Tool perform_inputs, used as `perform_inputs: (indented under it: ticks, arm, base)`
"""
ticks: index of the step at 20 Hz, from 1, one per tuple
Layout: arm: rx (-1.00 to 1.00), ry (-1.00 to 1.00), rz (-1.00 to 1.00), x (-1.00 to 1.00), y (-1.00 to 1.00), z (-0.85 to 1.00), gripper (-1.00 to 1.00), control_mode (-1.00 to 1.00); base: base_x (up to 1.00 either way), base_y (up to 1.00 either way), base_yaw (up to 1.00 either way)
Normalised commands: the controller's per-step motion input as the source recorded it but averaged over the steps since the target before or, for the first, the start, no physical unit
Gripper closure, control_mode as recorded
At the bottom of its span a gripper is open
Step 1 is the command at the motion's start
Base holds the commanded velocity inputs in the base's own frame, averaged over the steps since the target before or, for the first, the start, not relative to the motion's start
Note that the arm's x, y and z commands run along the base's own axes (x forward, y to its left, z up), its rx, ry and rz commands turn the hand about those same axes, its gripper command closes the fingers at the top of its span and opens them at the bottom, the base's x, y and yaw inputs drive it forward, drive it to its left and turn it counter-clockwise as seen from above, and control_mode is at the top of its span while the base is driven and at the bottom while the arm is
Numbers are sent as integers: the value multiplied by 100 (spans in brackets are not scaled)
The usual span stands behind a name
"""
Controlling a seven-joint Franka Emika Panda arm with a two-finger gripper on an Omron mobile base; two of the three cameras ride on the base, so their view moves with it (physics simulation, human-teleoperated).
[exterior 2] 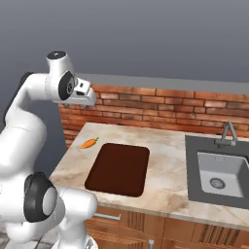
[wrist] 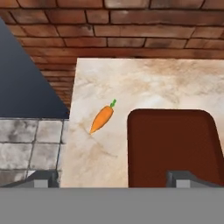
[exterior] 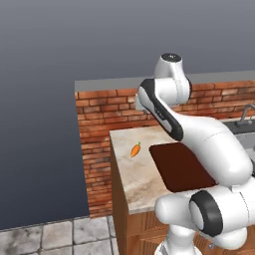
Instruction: Place the two vegetables and bowl onto the tray for setting up a vegetable dip station.
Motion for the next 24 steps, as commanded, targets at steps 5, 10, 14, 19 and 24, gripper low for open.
perform_inputs:
  ticks: [5,10,14,19,24]
  arm:
    - [0,0,-9,57,53,-50,-100,-100]
    - [10,0,-9,38,24,-69,-100,-100]
    - [17,0,-10,34,4,-48,-100,-100]
    - [10,0,-12,22,0,-27,-100,-100]
    - [-1,-5,-12,4,0,-27,-100,-100]
  base:
    - [0,0,0]
    - [0,0,0]
    - [0,0,0]
    - [0,0,0]
    - [0,0,0]
